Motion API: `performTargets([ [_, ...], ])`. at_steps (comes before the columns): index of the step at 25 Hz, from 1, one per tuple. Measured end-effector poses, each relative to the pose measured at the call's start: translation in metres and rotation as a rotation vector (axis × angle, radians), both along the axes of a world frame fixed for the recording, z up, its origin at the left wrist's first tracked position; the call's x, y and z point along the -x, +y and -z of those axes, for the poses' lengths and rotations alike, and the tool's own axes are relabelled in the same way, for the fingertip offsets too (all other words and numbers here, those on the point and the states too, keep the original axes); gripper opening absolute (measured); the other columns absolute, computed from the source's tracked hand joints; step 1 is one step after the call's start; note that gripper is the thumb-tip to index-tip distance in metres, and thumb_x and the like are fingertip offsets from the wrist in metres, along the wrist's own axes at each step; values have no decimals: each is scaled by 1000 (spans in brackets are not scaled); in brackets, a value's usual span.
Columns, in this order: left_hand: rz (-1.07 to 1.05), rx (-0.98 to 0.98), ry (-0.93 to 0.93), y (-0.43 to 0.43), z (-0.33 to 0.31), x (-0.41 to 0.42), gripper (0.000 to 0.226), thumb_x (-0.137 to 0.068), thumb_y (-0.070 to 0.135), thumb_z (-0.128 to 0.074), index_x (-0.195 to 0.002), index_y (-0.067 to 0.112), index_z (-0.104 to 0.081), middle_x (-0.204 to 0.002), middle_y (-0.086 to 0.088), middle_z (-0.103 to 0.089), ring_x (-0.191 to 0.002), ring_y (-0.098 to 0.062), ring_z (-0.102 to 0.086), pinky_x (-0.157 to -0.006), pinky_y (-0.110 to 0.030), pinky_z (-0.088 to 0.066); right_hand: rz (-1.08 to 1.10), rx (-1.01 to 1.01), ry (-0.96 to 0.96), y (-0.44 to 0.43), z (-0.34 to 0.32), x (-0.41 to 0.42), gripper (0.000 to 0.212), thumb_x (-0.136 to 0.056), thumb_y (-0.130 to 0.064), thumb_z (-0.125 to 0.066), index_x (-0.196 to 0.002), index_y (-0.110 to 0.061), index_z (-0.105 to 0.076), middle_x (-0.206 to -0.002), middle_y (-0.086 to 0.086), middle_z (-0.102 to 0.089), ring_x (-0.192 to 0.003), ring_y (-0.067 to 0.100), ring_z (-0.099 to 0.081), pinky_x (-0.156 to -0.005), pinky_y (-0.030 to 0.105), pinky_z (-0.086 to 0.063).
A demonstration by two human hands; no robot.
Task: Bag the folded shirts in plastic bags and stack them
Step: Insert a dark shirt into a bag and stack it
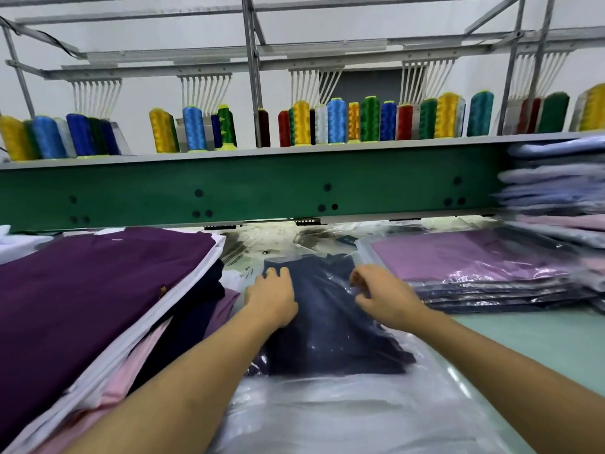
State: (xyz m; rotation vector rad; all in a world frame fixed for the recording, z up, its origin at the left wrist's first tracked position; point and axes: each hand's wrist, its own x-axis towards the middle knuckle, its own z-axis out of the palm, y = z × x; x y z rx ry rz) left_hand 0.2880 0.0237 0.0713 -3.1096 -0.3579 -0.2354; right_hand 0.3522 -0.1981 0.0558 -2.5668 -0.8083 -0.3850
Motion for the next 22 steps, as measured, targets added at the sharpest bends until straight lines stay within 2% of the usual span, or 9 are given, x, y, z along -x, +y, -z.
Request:
performTargets([
  [2,-1,72,-44,-1,6,-26,43,-94,25,-44,-134,13,-37,-141,-13,-43,-129,-37,-42,-101,-47,-38,35,30,-5,30,5,-27,38,-93,-27,-52,-131,-24,-52,-128,0,-52,-118,24,-51,-100,42,-45],
  [4,3,122,-77,0,12,-53,47,-97,29,-41,-141,15,-35,-150,-11,-39,-138,-35,-34,-112,-47,-31,86,147,43,57,13,-51,55,-98,-38,-45,-150,-23,-36,-152,7,-36,-139,30,-36,-114,45,-33],
  [7,19,145,-78,4,22,-89,55,-102,33,-35,-154,20,-24,-165,-3,-18,-151,-30,-14,-121,-53,-13,136,274,136,84,20,-85,69,-98,-59,-33,-160,-37,-14,-169,6,-5,-155,32,0,-124,52,-6],
  [9,35,177,-33,10,30,-109,57,-103,35,-30,-158,26,-17,-167,2,-8,-153,-30,-4,-121,-58,-3,131,310,188,94,24,-106,73,-94,-69,-28,-159,-44,-7,-170,3,3,-155,32,9,-123,56,3],
  [12,17,221,12,20,47,-124,58,-102,42,-23,-158,36,-9,-167,9,2,-153,-35,4,-117,-66,2,113,345,235,99,34,-127,74,-87,-78,-23,-154,-56,0,-170,2,7,-154,36,12,-121,61,6],
  [15,-64,202,13,26,57,-131,63,-97,57,-20,-157,44,-5,-168,4,1,-151,-42,4,-114,-70,5,155,347,270,98,40,-138,77,-83,-85,-19,-153,-59,-1,-170,4,2,-155,38,4,-121,60,2],
  [19,-192,184,34,28,59,-133,82,-85,80,-16,-157,45,0,-168,-6,-4,-149,-48,-2,-115,-67,2,239,345,322,95,40,-141,87,-83,-87,-15,-159,-46,-5,-169,10,-4,-155,38,-2,-123,52,-2],
  [22,-268,183,19,31,63,-124,94,-80,87,-11,-159,36,-1,-167,-10,-7,-148,-50,-4,-116,-64,1,296,317,333,90,40,-137,82,-94,-76,-14,-162,-30,-7,-168,15,-5,-155,35,-6,-125,46,-5],
])
